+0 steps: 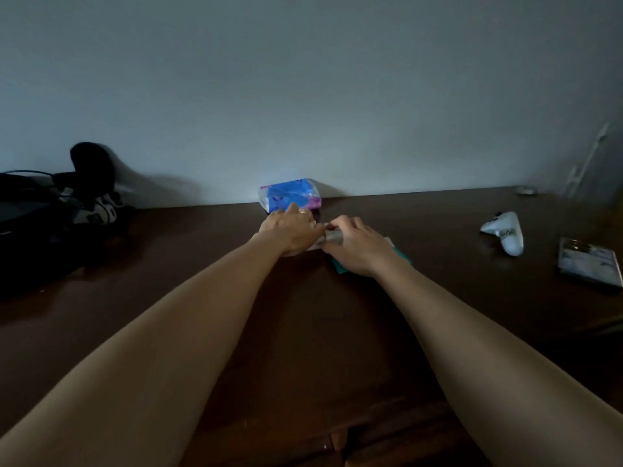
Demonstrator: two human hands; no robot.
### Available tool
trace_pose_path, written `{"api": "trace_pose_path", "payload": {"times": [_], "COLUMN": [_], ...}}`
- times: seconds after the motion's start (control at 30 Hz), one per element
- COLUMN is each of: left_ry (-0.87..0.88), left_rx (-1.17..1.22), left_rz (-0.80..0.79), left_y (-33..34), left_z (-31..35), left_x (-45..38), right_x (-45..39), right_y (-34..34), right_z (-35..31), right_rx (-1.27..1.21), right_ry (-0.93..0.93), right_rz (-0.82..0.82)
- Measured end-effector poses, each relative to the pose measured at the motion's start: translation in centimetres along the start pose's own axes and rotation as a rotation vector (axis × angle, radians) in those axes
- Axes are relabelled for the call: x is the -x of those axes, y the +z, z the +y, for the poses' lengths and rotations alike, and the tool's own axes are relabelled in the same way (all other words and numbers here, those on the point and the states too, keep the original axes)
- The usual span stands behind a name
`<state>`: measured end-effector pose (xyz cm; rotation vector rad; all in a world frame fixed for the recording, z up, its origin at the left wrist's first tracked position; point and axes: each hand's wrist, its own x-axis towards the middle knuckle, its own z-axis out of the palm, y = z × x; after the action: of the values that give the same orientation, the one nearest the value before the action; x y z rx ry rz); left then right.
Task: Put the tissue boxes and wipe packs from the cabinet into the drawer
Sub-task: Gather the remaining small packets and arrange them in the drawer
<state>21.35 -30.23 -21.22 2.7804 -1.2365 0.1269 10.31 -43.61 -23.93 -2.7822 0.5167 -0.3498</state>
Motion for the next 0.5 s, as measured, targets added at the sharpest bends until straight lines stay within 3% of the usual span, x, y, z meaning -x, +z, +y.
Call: {"api": "trace_pose_path", "payload": {"times": [0.13, 0.3, 0.43, 0.5], "left_ry": [0.055, -0.028, -0.083, -0.11], "left_rx": [-0.042, 0.208, 0.158, 0.12], "left_rz": [0.004, 0.122, 0.046, 0.092], "left_y": [-0.9, -0.9, -2.1, -2.4], "left_z": [-0.9, -3.5, -5.5, -6.4], "left_x": [6.4, 15.7, 22.1, 25.0], "right_x": [4.3, 11.2, 15.9, 17.9], "right_y": [-0.8, -0.8, -0.5, -0.4], "right_z": [-1.6, -6.9, -11.0, -12.0], "right_rx": [-0.023, -0.144, -0.198, -0.231], "right_ry": [-0.06, -0.174, -0.267, -0.296], "right_rz": [0.011, -0.02, -0.032, -0.051]}}
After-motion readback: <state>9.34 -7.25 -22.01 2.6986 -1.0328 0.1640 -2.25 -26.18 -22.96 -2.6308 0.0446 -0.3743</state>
